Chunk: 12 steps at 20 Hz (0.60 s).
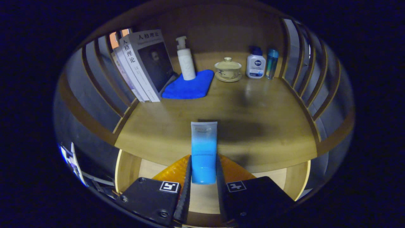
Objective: Pull open the drawer, take out the items inside it, and place them on the countertop above the cabinet.
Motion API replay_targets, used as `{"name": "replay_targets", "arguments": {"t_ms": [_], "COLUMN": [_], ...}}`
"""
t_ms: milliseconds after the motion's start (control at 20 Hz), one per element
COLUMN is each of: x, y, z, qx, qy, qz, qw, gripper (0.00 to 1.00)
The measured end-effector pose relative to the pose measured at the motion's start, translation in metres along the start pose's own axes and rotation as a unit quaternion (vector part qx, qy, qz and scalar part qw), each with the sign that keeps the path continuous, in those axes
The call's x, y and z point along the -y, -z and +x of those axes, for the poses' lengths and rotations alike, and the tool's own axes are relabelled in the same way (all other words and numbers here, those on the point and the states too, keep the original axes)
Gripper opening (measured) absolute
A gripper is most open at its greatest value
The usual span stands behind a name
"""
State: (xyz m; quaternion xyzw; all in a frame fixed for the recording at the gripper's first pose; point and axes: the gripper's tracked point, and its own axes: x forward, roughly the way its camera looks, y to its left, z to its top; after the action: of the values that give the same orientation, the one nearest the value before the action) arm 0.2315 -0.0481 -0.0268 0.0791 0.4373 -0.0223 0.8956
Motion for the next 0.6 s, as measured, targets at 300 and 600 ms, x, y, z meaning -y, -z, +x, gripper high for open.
{"name": "replay_targets", "arguments": {"t_ms": [300,600], "x": [0.004,-0.015], "y": [-0.001,0.017], "z": [0.0,-0.044], "qx": [0.043,0.091], "qy": [0.003,-0.041], "qz": [0.002,-0.005], "qw": [0.999,0.995], "gripper": [0.56,0.7]}}
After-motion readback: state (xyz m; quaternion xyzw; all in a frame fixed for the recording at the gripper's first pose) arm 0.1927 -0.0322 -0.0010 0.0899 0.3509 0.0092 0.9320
